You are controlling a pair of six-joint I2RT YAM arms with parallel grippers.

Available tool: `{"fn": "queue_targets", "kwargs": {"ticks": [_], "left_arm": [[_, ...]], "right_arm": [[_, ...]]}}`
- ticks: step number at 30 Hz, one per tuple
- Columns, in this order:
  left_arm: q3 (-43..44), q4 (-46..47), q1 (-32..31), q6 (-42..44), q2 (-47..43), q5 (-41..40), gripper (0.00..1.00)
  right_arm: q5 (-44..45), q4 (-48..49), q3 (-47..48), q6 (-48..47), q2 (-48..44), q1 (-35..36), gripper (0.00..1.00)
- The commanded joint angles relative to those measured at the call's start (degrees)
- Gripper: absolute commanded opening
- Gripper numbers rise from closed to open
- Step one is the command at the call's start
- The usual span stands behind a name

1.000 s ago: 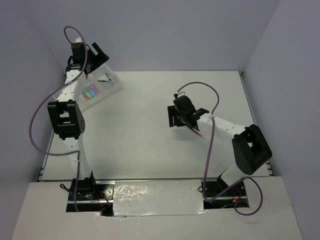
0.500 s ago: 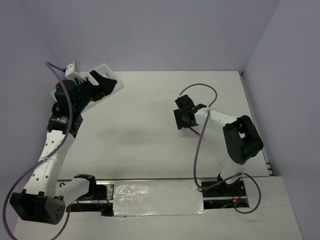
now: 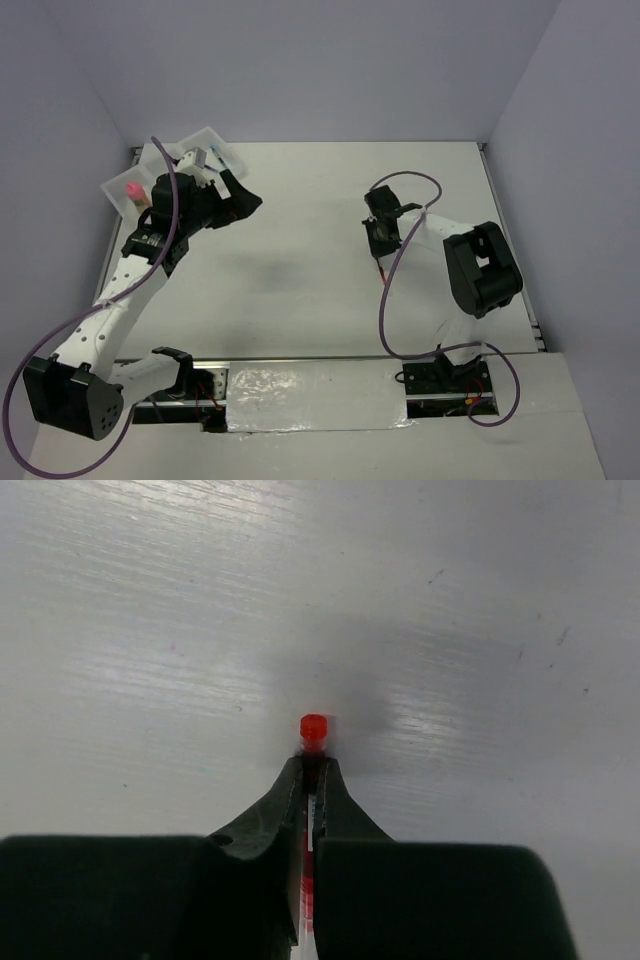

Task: Sort the stationery into containers
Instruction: Pick up the pen from the center of the board.

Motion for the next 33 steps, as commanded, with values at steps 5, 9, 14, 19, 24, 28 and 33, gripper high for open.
{"fn": "queue_targets", "kwargs": {"ticks": [5, 9, 14, 19, 24, 28, 33], "left_arm": [[-4.6, 12.19, -0.59, -1.51, 0.45, 11.7, 0.99], [-11.44, 25.12, -1.55, -6.96, 1.59, 26.19, 0.99], [-17.34, 41.88, -4.36, -10.82, 3.87, 34.12, 0.99], [-18.14, 47.19, -7.96, -10.48, 7.21, 36.78, 0.99], [-15.95, 48.34, -11.3, -8.64, 9.85, 37.39, 0.9], [-14.19, 46.76, -13.68, -7.32, 12.75, 36.34, 0.76], [-12.43, 46.94, -14.04, -7.58, 15.13, 35.2, 0.31]], "right_arm": [[-19.78, 8.39, -3.8, 0.38, -7.15, 1.21, 0.0], [-29.13, 35.43, -13.55, 17.75, -18.42, 1.29, 0.0], [-32.13, 61.81, -24.11, 34.63, -25.64, 3.4, 0.0], [-34.32, 69.06, -23.86, 41.68, -28.1, 6.03, 0.0], [-33.8, 70.65, -22.98, 42.93, -30.21, 7.97, 0.0], [-35.11, 71.34, -21.49, 44.33, -30.39, 8.59, 0.0], [-34.68, 70.56, -20.08, 43.72, -29.95, 9.73, 0.0]]}}
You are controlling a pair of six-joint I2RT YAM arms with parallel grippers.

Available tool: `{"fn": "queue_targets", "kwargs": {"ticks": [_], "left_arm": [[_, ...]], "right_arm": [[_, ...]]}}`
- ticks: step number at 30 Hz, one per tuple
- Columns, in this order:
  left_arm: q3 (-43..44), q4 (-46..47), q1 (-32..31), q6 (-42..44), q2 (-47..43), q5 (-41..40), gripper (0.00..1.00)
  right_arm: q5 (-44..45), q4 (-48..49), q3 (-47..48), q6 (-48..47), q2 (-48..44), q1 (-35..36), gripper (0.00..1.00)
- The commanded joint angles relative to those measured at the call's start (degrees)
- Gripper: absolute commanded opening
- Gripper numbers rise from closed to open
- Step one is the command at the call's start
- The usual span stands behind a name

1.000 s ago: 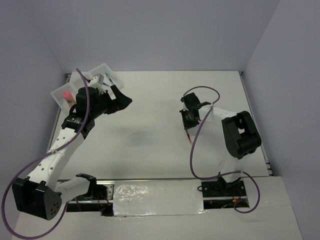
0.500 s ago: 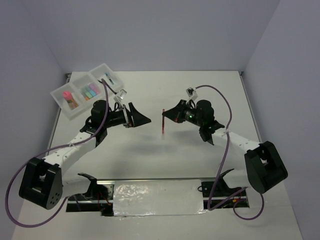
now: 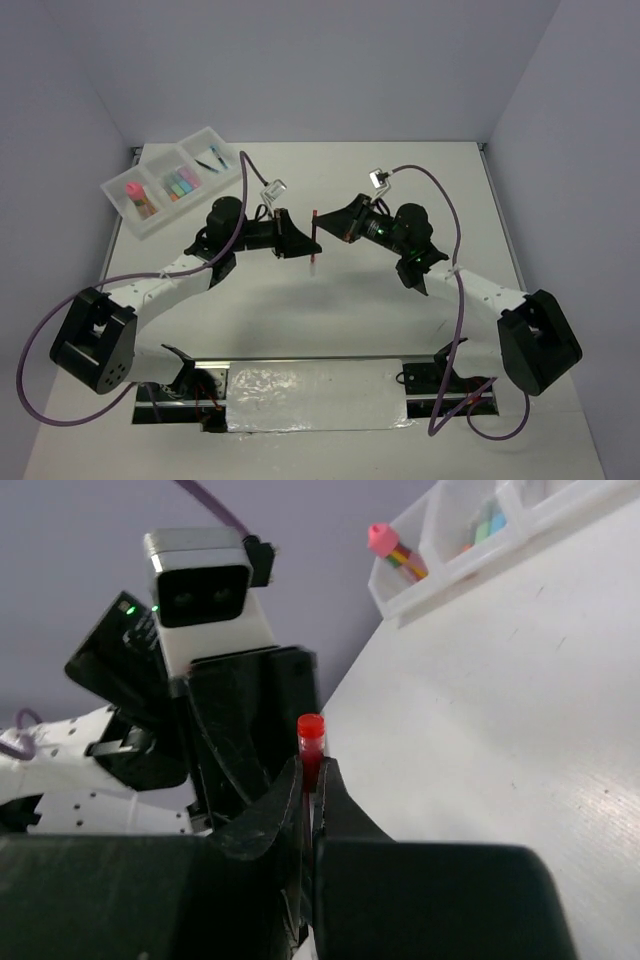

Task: Sort the stationery into containers
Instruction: Pick up the pen from the center of the board, then place the pen in the storage box.

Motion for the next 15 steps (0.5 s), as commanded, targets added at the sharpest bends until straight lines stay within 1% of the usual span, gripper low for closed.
{"fn": "queue_targets", "kwargs": {"ticks": [1, 2, 3, 4, 5, 6, 7, 8, 9, 10, 11, 12, 13, 14, 15], "left_arm": [[3.0, 2.92, -0.02, 1.82, 1.16, -1.07, 0.2], [4.05, 2.05, -0.02, 2.17, 1.16, -2.03, 0.0], [4.84, 0.38, -0.11, 2.69, 1.16, -3.34, 0.0], [5.81, -2.07, -0.03, 4.88, 1.08, -5.7, 0.0], [8.69, -10.79, -0.02, 8.2, 0.99, -14.52, 0.0], [10.89, -16.28, -0.02, 8.24, 1.25, -20.69, 0.0], [13.18, -21.73, 0.06, 10.67, 1.95, -27.8, 0.0], [17.72, -29.96, 0.32, 10.78, 2.91, -34.92, 0.0], [19.86, -33.17, 1.89, 10.52, 5.97, -44.3, 0.0], [23.97, -34.77, 3.3, 10.0, 8.09, -47.1, 0.0], [26.18, -36.27, 4.79, 9.47, 10.28, -49.21, 0.0], [28.64, -38.11, 6.55, 9.21, 15.35, -50.8, 0.0], [31.1, -39.17, 9.53, 8.68, 18.19, -54.56, 0.0], [37.22, -40.14, 10.77, 8.68, 20.82, -56.77, 0.0], [40.76, -42.5, 12.0, 8.68, 26.68, -58.79, 0.0]], "right_arm": [[-1.08, 3.46, 3.42, 1.08, -0.68, 1.27, 0.0], [-0.91, 3.28, 3.24, 0.9, -0.42, 1.36, 0.18], [-0.12, 2.58, 2.63, 0.64, -0.85, 1.1, 0.38], [1.19, -0.56, 2.19, 0.29, -1.47, -0.55, 0.62], [5.2, -3.2, 1.41, -1.02, -3.74, -1.88, 0.96], [8.12, -6.7, 1.05, -1.04, -5.5, -3.37, 1.0], [11.45, -10.31, 0.87, -2.86, -7.34, -4.43, 1.0], [15.23, -18.96, 0.87, -3.75, -9.28, -6.27, 1.0], [23.53, -23.65, 1.3, -5.33, -13.3, -6.89, 1.0], [27.62, -31.01, 1.57, -5.78, -15.17, -7.25, 1.0], [31.05, -33.09, 1.66, -6.39, -16.84, -7.86, 1.0], [33.35, -34.15, 1.05, -7.88, -19.73, -8.13, 1.0], [33.02, -34.6, 0.7, -8.67, -20.89, -8.3, 1.0], [32.58, -34.95, 0.43, -9.38, -21.77, -8.57, 1.0], [32.14, -35.65, 0.34, -10.86, -22.47, -8.66, 1.0]]}}
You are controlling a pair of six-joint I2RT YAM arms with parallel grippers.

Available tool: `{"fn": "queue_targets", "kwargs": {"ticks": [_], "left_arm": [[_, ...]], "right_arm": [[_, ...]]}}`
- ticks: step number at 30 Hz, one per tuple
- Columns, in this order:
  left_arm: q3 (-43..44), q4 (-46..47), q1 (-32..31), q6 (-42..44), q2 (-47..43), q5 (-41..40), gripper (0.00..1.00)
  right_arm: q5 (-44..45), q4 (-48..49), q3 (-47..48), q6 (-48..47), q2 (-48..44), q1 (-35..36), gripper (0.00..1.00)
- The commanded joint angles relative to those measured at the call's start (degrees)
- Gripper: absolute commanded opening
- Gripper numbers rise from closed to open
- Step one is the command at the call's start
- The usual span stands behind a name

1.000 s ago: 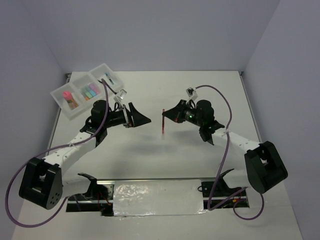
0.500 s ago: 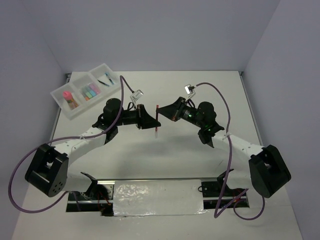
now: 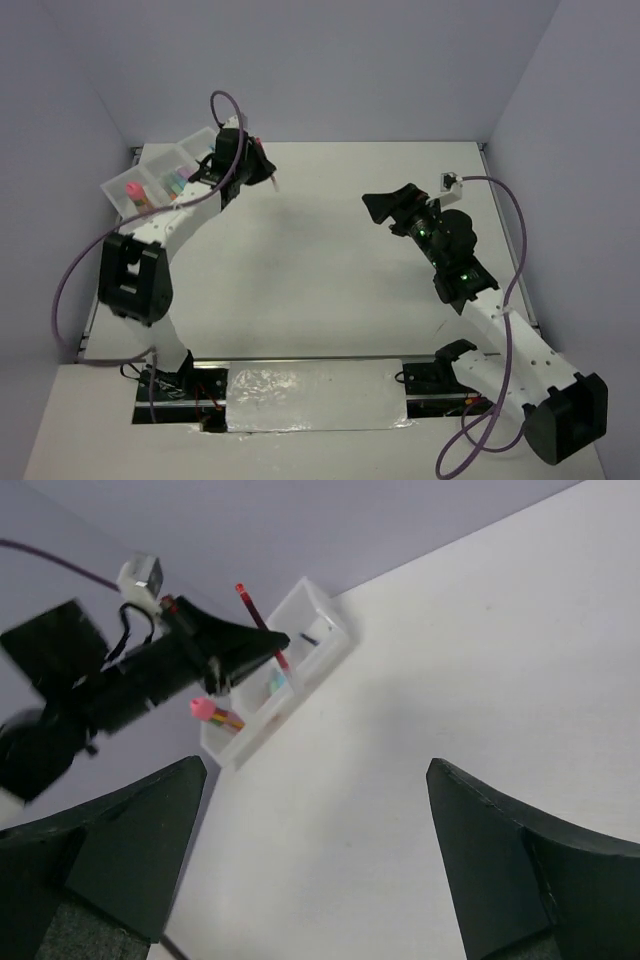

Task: Sort the stationery into containers
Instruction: Place the pen in the storage box.

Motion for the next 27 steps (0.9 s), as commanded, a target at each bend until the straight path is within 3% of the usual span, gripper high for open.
{"fn": "queue_targets", "kwargs": {"ticks": [1, 4, 9, 13, 18, 23, 27], "left_arm": [[10.9, -11.96, 6.63, 0.66, 11.86, -17.54, 0.01], [32.73, -20.39, 9.81, 1.0, 24.08, -21.58, 0.06], [52.92, -28.32, 13.85, 2.06, 38.07, -22.22, 0.13], [53.3, -26.23, 15.53, 2.24, 39.49, -22.75, 0.29], [54.08, -24.98, 16.93, 2.94, 41.51, -23.44, 0.4], [55.24, -25.6, 18.08, 2.94, 42.66, -23.79, 0.88], [52.09, -24.73, 17.99, 3.46, 37.49, -21.52, 0.95]], "right_arm": [[6.11, -9.42, 0.21, -5.7, -3.44, -0.31, 1.0], [3.48, -11.02, 0.57, -7.63, -3.8, -0.4, 1.0], [-2.06, -9.7, -0.32, -9.22, -1.87, -1.01, 1.0], [-5.4, -8.74, 0.3, -9.66, 0.41, -1.01, 1.0], [-8.39, -6.36, 0.74, -8.96, 3.58, -1.01, 1.0], [-10.51, -6.18, 1.53, -9.39, 4.82, -1.1, 1.0], [-11.12, -6.44, 1.79, -9.75, 4.73, -1.01, 1.0]]}}
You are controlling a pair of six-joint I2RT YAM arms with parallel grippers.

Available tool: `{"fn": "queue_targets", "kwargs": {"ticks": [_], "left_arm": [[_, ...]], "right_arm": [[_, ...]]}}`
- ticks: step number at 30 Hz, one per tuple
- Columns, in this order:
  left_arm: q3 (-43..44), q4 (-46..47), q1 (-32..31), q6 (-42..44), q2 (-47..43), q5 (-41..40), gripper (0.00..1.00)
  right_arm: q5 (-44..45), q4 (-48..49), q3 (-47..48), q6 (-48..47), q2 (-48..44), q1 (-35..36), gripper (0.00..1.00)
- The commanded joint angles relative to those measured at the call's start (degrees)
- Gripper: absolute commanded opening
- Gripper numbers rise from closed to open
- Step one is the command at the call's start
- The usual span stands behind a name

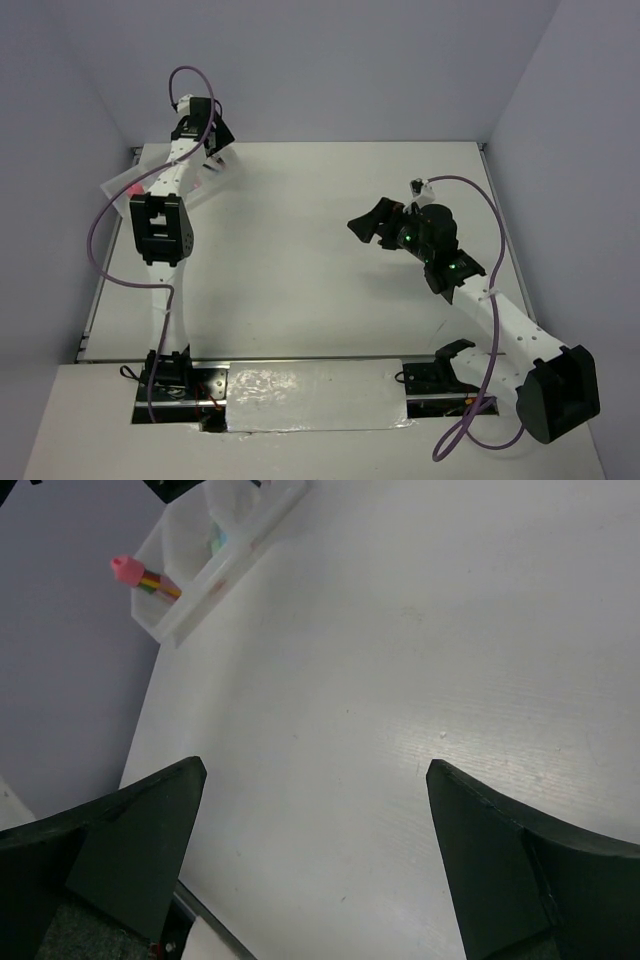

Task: Sort the stationery into containers
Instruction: Place the pen in the storage box, then reset both arms

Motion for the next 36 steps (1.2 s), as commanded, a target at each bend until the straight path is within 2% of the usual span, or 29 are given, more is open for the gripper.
{"fn": "queue_targets", "kwargs": {"ticks": [1, 5, 10, 12, 15, 16, 17, 21, 26, 29, 30, 36], "left_arm": [[-1.76, 1.4, -0.19, 1.69, -8.17, 1.98, 0.96], [-6.94, 0.87, -4.49, 4.5, -20.57, 2.52, 0.99], [-24.68, 3.95, -9.77, 6.18, -40.76, 5.94, 0.99], [-30.73, 3.51, -13.37, 7.41, -45.8, 6.38, 0.99], [-38.92, 0.7, -19.17, 9.0, -58.52, 2.35, 0.99], [-41.38, -0.26, -21.01, 9.34, -61.09, 1.56, 0.99], [-46.02, -1.06, -21.55, 9.09, -66.34, 0.07, 0.99], [-55.54, -4.75, -22.34, 8.12, -78.04, -3.63, 0.99], [-62.31, -8.0, -22.52, 10.39, -87.12, -0.3, 0.99], [-65.64, -9.85, -22.52, 12.86, -91.96, -3.62, 0.99], [-66.53, -10.29, -22.52, 13.12, -94.06, -6.94, 0.99], [-74.0, -10.65, -22.43, 10.76, -102.58, -14.26, 0.99]], "right_arm": [[-1.57, 2.12, 2.43, -2.05, -0.43, -0.23, 1.0], [-1.22, -0.69, 4.18, -3.98, -2.1, 0.12, 1.0], [1.24, -7.98, 7.61, -7.14, -5.52, 3.02, 1.0], [2.03, -11.74, 8.75, -8.64, -6.58, 4.34, 1.0], [7.55, -19.72, 12.79, -13.73, -8.69, 8.2, 1.0], [13.05, -22.2, 15.33, -16.01, -9.82, 10.82, 1.0], [16.76, -26.49, 16.48, -16.9, -10.45, 12.07, 1.0], [27.68, -36.27, 22.98, -19.02, -13.26, 15.33, 1.0], [38.32, -43.31, 26.07, -20.68, -18.09, 15.42, 1.0], [43.77, -45.43, 25.11, -22.62, -22.39, 15.42, 1.0], [44.82, -45.87, 23.71, -24.28, -24.84, 15.42, 1.0], [41.68, -46.4, 20.89, -25.96, -31.63, 15.42, 1.0]]}}
